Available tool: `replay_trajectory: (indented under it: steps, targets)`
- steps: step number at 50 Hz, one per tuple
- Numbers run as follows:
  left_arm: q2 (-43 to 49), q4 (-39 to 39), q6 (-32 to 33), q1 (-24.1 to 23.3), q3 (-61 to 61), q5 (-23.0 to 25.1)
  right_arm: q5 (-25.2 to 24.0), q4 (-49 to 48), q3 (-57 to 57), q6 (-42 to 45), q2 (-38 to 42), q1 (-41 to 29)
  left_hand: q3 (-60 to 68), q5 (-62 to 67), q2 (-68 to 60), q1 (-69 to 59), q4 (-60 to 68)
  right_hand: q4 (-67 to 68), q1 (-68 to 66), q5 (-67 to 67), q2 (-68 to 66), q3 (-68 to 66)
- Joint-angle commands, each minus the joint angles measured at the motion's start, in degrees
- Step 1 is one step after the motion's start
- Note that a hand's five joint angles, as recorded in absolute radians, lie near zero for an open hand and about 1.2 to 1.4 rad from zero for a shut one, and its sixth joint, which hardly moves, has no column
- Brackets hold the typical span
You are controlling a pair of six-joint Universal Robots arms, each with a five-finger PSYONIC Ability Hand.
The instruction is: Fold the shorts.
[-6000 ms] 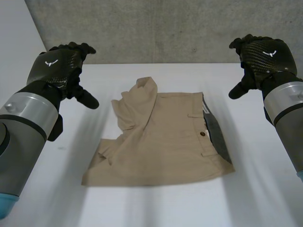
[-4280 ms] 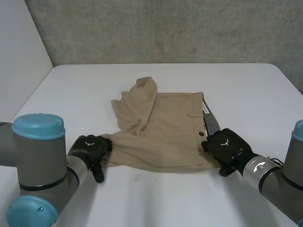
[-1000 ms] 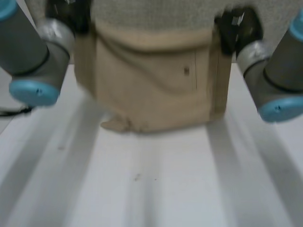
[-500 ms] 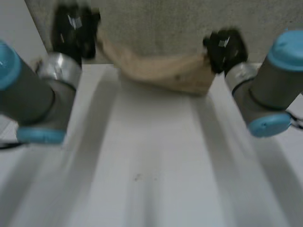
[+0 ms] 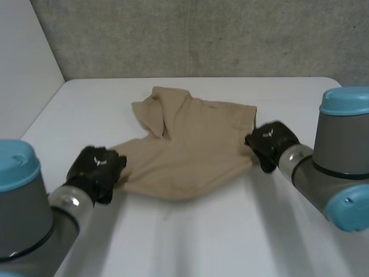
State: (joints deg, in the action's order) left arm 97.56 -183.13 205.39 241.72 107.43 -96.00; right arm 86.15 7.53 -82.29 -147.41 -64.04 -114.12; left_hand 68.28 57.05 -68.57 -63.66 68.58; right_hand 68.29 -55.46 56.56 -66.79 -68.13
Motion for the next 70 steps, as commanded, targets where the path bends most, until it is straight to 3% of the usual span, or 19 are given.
replay_trajectory:
  steps: [1,5,7,9,12,18,23,35,39,46,49,53,56,57,61,66,68,69,70]
  targets:
    - [-3.43,10.85,-0.69,-3.7,4.54,0.2,-0.01,13.55,-3.67,1.77,-1.88,1.44,11.72,12.95,-11.43,-16.34,11.42,11.71,-24.54,13.44,-13.21,-11.87]
    - [-3.34,12.79,-1.57,-7.13,4.37,0.37,-0.36,14.62,-6.74,4.67,-3.81,3.29,11.72,12.95,-11.43,-16.34,11.42,11.71,-24.54,13.44,-13.21,-11.87]
    - [-3.34,12.36,-1.05,-7.84,3.14,0.2,-0.37,13.65,-7.27,4.94,-3.82,3.21,-27.28,-26.04,27.56,22.65,-27.58,11.71,-24.54,13.44,-13.21,-11.87]
    - [-3.08,11.4,-0.78,-7.67,0.0,0.2,-0.28,11.29,-7.8,4.77,-3.82,3.03,-53.71,-52.47,53.99,49.08,-54.01,11.71,-24.54,13.44,-13.21,-11.87]
    - [-2.29,8.33,-0.25,-7.14,-5.36,0.2,-0.19,8.21,-8.24,4.42,-3.38,2.77,-56.71,-55.48,56.99,52.09,-57.01,11.71,-24.54,13.44,-13.21,-11.87]
    - [3.77,0.59,3.08,-2.48,-14.52,0.63,-0.19,5.56,-9.38,4.33,-3.29,2.68,-55.21,-53.98,55.5,50.59,-55.51,11.71,-24.54,13.44,-13.21,-11.87]
    - [15.25,-3.55,7.91,-0.28,-24.43,3.96,-0.28,4.07,-10.87,4.33,-3.2,2.77,-50.35,-49.12,50.64,45.73,-50.65,11.71,-24.54,13.44,-13.21,-11.87]
    - [37.95,-3.46,9.68,4.72,-45.1,10.03,-0.28,2.49,-12.37,4.33,-3.11,3.38,-41.59,-40.36,41.88,36.97,-41.9,11.71,-24.54,13.44,-13.21,-11.87]
    - [42.26,-3.29,9.59,5.25,-48.53,13.37,-0.28,2.14,-12.64,4.33,-3.11,3.47,-37.9,-36.67,38.18,33.28,-38.2,11.71,-24.54,13.44,-13.21,-11.87]
    - [48.42,1.01,9.68,6.84,-53.72,14.43,-0.28,1.34,-13.34,4.33,-3.03,3.38,-31.34,-30.1,31.62,26.71,-31.64,11.71,-24.54,13.44,-13.21,-11.87]
    - [49.21,2.24,9.68,6.93,-54.87,14.52,-0.28,1.25,-13.34,4.33,-2.85,3.47,-24.62,-23.39,24.91,20.0,-24.92,11.71,-24.54,13.44,-13.21,-11.87]
    - [49.04,2.16,9.33,7.36,-55.22,13.21,-0.28,0.91,-13.34,4.33,-2.85,3.38,11.67,12.9,-11.38,-16.29,11.37,11.71,-24.54,13.44,-13.21,-11.87]
    - [48.78,1.9,9.24,7.89,-54.78,9.53,-0.28,0.82,-13.34,4.33,-2.85,3.38,11.72,12.95,-11.43,-16.34,11.42,11.71,-24.54,13.44,-13.21,-11.87]
    - [48.34,1.72,9.41,7.98,-54.35,5.16,-0.19,0.73,-13.34,4.41,-2.76,3.38,11.72,12.95,-11.43,-16.34,11.42,11.71,-24.54,13.44,-13.21,-11.87]
    - [46.59,1.37,9.68,7.54,-51.2,-3.82,-0.19,0.73,-13.34,4.41,-2.76,3.29,11.72,12.95,-11.43,-16.34,11.42,11.71,-24.54,13.44,-13.21,-11.87]
    - [42.9,1.37,9.59,6.84,-46.79,-4.73,-0.19,0.73,-12.99,4.41,-2.76,3.21,11.72,12.95,-11.43,-16.34,11.42,11.71,-24.54,13.44,-13.21,-11.87]
    - [41.66,1.37,9.59,6.49,-45.56,-4.64,-0.19,0.73,-12.9,4.41,-2.67,3.12,-0.61,0.62,0.89,-4.01,-0.91,11.71,-24.54,13.44,-13.21,-11.87]
    - [40.35,1.28,9.5,5.96,-44.77,-4.29,-0.19,0.73,-12.9,4.41,-2.67,3.12,-23.19,-21.95,23.47,18.56,-23.49,11.71,-24.54,13.44,-13.21,-11.87]
    - [39.73,1.28,9.5,5.78,-44.59,-4.11,-0.19,0.73,-12.81,4.41,-2.5,3.12,-30.41,-29.17,30.69,25.78,-30.71,11.71,-24.54,13.44,-13.21,-11.87]
